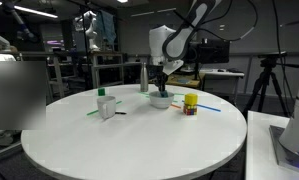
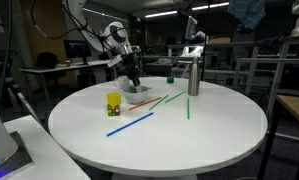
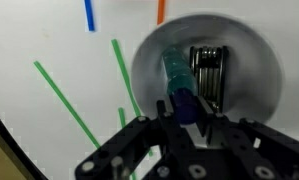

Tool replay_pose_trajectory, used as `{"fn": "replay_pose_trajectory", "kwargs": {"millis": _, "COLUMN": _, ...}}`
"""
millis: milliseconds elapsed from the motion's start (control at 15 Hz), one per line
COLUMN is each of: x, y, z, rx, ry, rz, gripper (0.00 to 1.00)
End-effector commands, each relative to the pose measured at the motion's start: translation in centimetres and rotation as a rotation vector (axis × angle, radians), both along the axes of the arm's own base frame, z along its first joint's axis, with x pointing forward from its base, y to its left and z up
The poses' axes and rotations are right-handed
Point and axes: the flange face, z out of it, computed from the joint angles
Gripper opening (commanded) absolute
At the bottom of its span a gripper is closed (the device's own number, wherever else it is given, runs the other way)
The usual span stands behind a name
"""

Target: Put the bottle in the bowl on the table

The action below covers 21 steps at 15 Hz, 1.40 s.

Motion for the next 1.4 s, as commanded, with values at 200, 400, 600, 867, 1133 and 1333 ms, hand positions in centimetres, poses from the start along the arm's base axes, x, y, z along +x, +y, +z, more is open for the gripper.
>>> {"fn": "replay_pose_trajectory", "kwargs": {"millis": 200, "x": 2.0, "y": 1.2, "z": 3.6, "rx": -0.045, "ry": -0.033, "rz": -0.029, "gripper": 0.07}}
{"fn": "replay_pose_trajectory", "kwargs": {"millis": 400, "x": 2.9, "y": 2.6, "z": 5.4, "rx": -0.047, "ry": -0.064, "rz": -0.014, "gripper": 0.07}}
{"fn": "replay_pose_trajectory", "kwargs": {"millis": 600, "x": 3.8, "y": 4.5, "z": 7.2, "rx": -0.054, "ry": -0.095, "rz": 0.006, "gripper": 0.07}}
{"fn": "replay_pose_trajectory", "kwargs": {"millis": 867, "x": 4.8, "y": 7.2, "z": 9.2, "rx": -0.084, "ry": -0.115, "rz": 0.015, "gripper": 0.07}}
{"fn": "replay_pose_trajectory", "kwargs": {"millis": 1133, "x": 5.9, "y": 9.4, "z": 11.2, "rx": -0.108, "ry": -0.132, "rz": 0.019, "gripper": 0.07}}
{"fn": "replay_pose_trajectory", "kwargs": {"millis": 1333, "x": 6.4, "y": 10.9, "z": 12.0, "rx": -0.1, "ry": -0.138, "rz": 0.033, "gripper": 0.07}}
